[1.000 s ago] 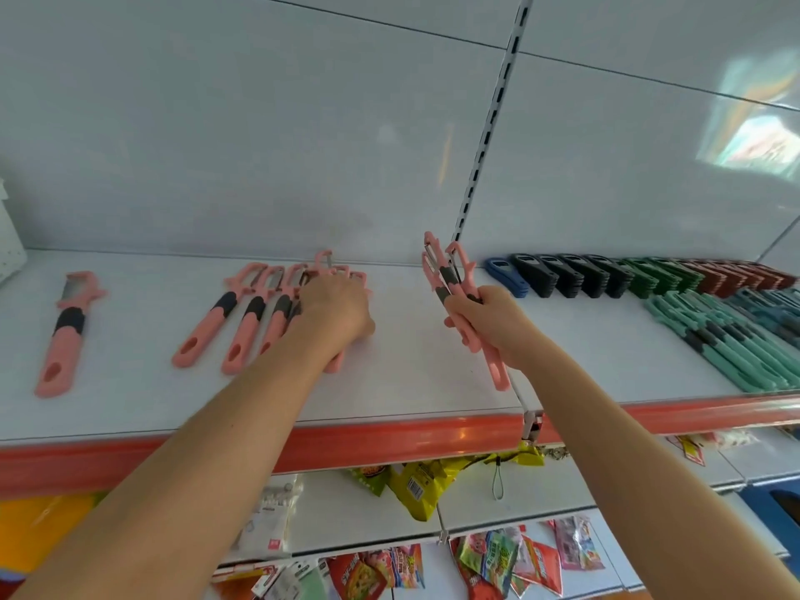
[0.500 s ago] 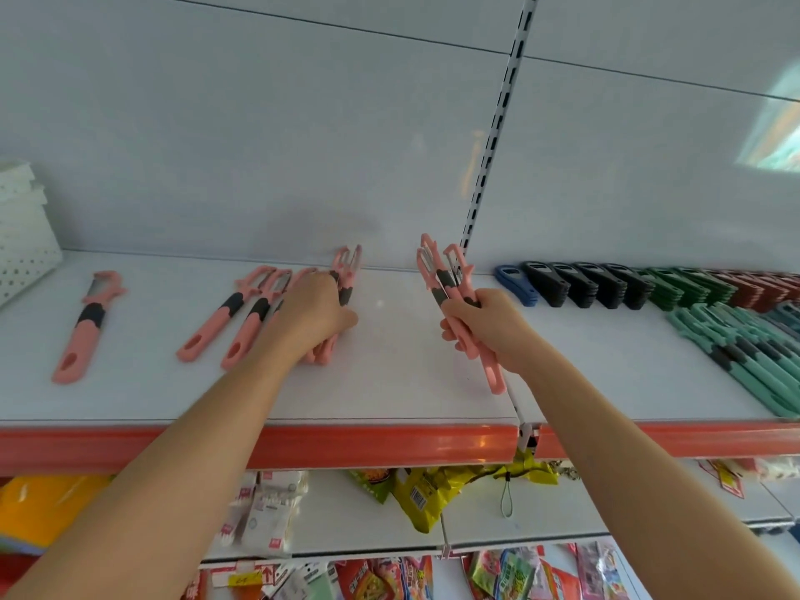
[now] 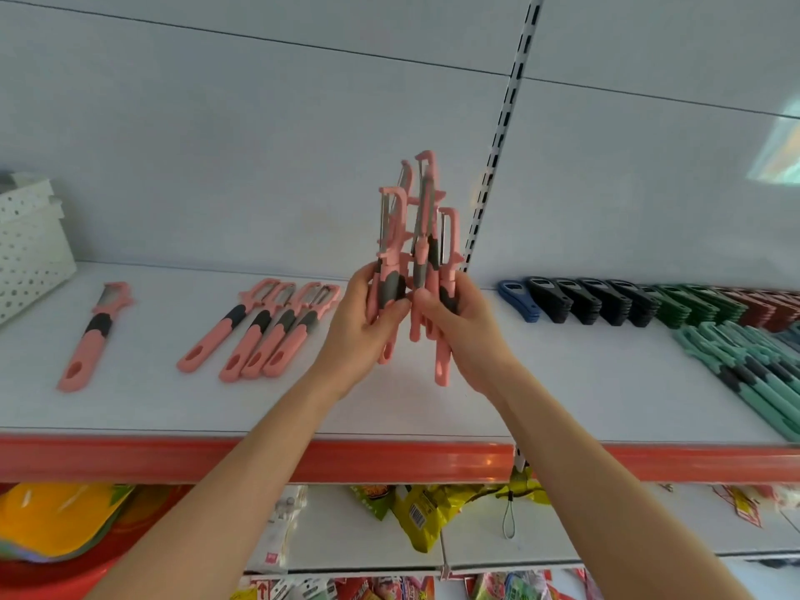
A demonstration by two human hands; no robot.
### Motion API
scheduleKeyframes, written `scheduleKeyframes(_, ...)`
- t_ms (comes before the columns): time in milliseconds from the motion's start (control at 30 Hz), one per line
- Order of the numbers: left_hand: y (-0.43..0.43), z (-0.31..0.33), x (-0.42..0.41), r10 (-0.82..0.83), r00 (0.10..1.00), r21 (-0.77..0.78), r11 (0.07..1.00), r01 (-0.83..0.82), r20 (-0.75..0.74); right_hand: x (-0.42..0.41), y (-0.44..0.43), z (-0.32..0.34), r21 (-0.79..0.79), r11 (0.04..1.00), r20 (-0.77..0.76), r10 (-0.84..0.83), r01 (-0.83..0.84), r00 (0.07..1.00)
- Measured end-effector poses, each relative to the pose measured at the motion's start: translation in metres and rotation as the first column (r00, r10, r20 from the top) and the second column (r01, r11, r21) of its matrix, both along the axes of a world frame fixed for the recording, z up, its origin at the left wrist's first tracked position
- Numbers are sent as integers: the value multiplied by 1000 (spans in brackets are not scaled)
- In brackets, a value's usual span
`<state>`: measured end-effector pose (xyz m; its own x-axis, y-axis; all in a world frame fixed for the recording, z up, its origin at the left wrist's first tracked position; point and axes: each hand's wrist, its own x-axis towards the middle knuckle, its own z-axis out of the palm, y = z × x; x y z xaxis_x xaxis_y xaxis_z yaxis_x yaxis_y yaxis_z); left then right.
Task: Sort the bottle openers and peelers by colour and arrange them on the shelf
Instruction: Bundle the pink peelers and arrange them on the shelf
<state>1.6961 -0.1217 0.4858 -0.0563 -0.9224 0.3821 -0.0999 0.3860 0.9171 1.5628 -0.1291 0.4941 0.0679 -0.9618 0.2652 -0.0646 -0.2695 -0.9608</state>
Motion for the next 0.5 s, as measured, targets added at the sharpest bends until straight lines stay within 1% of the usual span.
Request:
scheduleKeyframes(67, 1, -4, -2, 3, 1000, -27, 1000, -3, 24, 1, 3, -5, -15, 1000, 8, 15, -15, 1000)
scheduleKeyframes(167, 2, -9, -2, 22, 996, -64, 998, -17, 84, 1, 7, -9, -1, 1000, -11, 21, -21, 1000)
scheduleKeyframes(267, 2, -9, -2, 19, 993, -105, 994, -7, 113, 1, 7, -9, 13, 999, -24, 31, -31, 999)
scheduleKeyframes(367, 2, -10, -3, 26, 986, -156, 988, 0, 165, 1, 5, -10, 14, 1000, 4, 21, -21, 1000)
scheduleKeyframes(500, -4, -18, -2, 14, 972, -192, 981, 31, 233, 1, 7, -12, 5, 999, 34, 47, -47, 998)
